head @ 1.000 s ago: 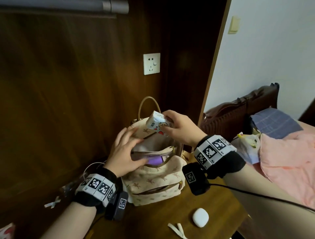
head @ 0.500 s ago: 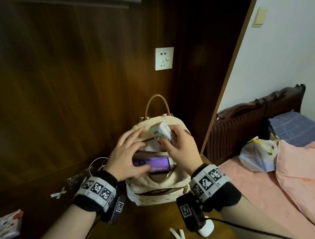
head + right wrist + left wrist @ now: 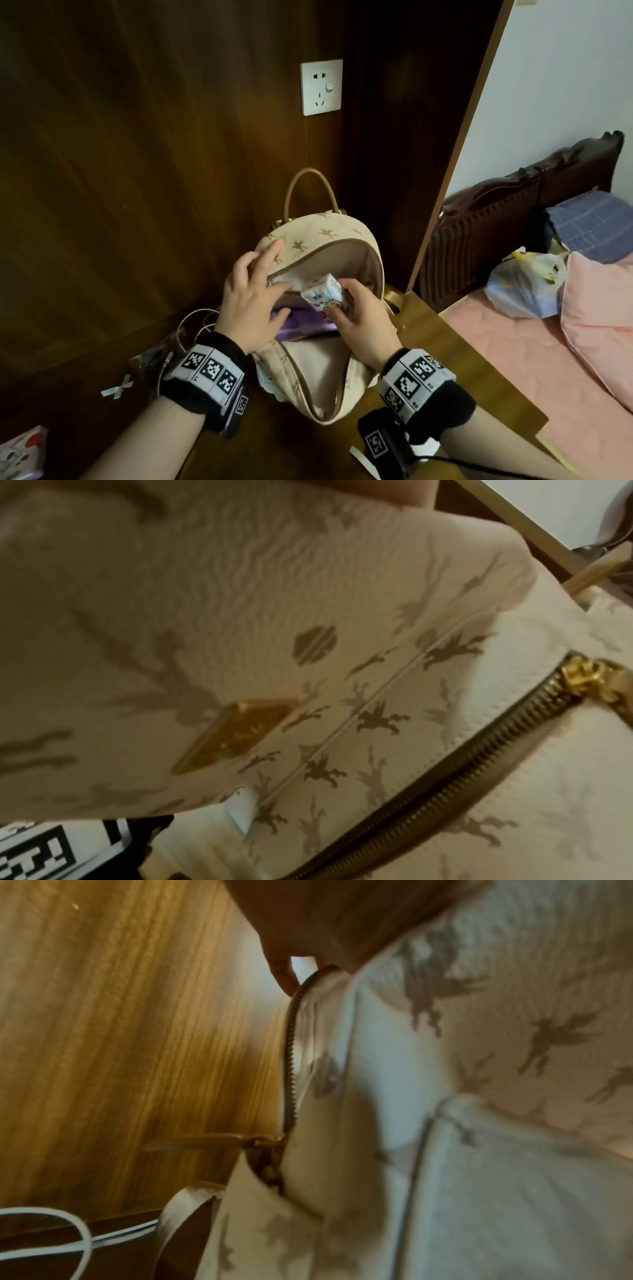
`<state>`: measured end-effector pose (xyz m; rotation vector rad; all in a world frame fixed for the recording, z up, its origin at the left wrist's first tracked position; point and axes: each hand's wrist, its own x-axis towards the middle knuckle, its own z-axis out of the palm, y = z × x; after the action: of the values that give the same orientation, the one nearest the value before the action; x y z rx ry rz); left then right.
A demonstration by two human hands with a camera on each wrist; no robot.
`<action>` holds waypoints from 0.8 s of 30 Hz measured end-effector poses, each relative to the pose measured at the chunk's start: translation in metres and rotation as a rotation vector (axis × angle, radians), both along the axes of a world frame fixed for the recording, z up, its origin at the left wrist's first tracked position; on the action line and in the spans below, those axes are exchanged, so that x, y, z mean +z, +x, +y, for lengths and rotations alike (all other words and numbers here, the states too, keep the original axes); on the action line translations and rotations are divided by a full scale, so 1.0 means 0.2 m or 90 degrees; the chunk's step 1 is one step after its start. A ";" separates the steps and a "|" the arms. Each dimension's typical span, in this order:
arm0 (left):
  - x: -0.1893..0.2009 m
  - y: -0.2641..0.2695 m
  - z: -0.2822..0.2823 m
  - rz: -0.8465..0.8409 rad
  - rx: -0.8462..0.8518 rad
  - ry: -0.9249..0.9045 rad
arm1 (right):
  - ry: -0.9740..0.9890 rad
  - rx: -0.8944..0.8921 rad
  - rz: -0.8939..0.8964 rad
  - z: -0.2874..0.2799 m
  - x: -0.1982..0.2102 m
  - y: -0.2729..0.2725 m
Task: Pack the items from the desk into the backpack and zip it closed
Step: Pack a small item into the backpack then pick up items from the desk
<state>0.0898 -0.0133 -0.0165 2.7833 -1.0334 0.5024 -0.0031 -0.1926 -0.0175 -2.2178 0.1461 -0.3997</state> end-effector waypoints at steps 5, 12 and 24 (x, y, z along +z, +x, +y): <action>-0.01 -0.01 -0.01 -0.014 0.021 0.002 | 0.029 -0.026 0.022 -0.03 0.03 0.05; -0.01 -0.03 -0.01 -0.025 -0.022 0.006 | -0.203 -0.078 -0.044 0.00 0.03 0.11; -0.04 -0.05 0.01 -0.047 -0.069 0.024 | -0.339 -0.023 -0.121 0.14 -0.10 0.21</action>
<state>0.0800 -0.0108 -0.0252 2.7404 -1.2138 0.5816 0.0393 -0.1646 -0.0375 -2.6807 -0.0277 -0.7337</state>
